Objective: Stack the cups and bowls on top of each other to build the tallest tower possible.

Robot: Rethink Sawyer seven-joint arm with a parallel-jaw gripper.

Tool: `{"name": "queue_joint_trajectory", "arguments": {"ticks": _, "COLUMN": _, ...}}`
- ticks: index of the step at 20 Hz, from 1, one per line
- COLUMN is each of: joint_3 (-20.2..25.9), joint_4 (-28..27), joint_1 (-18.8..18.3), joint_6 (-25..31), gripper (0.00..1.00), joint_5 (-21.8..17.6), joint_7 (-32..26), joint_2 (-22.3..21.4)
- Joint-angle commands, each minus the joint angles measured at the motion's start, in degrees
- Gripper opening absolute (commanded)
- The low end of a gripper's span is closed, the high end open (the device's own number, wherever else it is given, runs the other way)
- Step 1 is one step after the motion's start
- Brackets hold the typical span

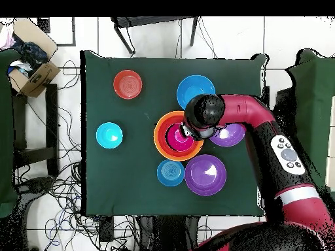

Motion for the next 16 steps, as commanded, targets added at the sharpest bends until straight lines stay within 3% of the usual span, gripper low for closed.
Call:
{"name": "queue_joint_trajectory", "arguments": {"ticks": 1, "joint_3": 1.99, "joint_4": 0.76, "joint_1": -0.05, "joint_6": -0.75, "gripper": 0.00, "joint_5": -3.72, "joint_7": -16.50, "joint_2": 1.78}}
{"name": "queue_joint_trajectory", "arguments": {"ticks": 10, "joint_3": 3.72, "joint_4": 1.20, "joint_1": -0.89, "joint_6": -2.18, "gripper": 0.00, "joint_5": -2.81, "joint_7": -16.75, "joint_2": 1.69}}
{"name": "queue_joint_trajectory", "arguments": {"ticks": 11, "joint_3": 4.16, "joint_4": 1.58, "joint_1": -1.39, "joint_6": -2.53, "gripper": 1.00, "joint_5": -2.78, "joint_7": -16.83, "joint_2": 1.80}}
{"name": "queue_joint_trajectory", "arguments": {"ticks": 14, "joint_3": 4.40, "joint_4": 1.60, "joint_1": -1.88, "joint_6": -4.63, "gripper": 1.00, "joint_5": -1.49, "joint_7": -13.79, "joint_2": 2.45}}
{"name": "queue_joint_trajectory", "arguments": {"ticks": 16, "joint_3": 5.29, "joint_4": 1.86, "joint_1": -2.14, "joint_6": -4.29, "gripper": 1.00, "joint_5": -1.97, "joint_7": -15.93, "joint_2": 2.58}}
